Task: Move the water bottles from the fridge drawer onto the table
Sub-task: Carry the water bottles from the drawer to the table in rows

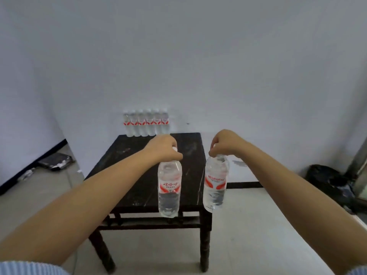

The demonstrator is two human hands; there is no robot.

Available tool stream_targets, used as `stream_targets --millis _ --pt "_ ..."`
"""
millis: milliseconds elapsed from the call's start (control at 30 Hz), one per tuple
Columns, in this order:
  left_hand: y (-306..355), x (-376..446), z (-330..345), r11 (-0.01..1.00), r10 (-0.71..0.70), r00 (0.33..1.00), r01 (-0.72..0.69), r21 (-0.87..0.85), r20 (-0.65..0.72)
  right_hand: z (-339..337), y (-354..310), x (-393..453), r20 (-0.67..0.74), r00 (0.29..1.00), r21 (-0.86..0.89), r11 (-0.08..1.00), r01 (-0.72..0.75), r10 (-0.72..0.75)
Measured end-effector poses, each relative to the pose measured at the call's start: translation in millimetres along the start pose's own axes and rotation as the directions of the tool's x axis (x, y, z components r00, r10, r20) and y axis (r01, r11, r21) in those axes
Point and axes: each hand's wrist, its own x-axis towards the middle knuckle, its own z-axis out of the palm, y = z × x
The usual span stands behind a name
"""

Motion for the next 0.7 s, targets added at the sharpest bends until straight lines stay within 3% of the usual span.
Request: stream_targets --millis 300,467,700 --pt "-110.0 131.4 -30.8 0.993 -0.114 0.993 0.114 0.012 -0.004 39.7 -54.0 177.7 0.043 0.989 -0.09 0.985 0.146 -0.143" --pt "-170.2 213.2 -38.3 0.98 -0.19 0.982 0.191 -0.059 0.017 57.1 -65.9 267.2 0.043 0.993 -0.119 0.986 0.118 -0.114" --pt "-239.6 329.3 -51.9 0.994 -0.066 0.989 0.077 -0.081 0.13 85.7 -83.1 377.5 0.046 0.999 -0.137 0.99 0.021 -0.015"
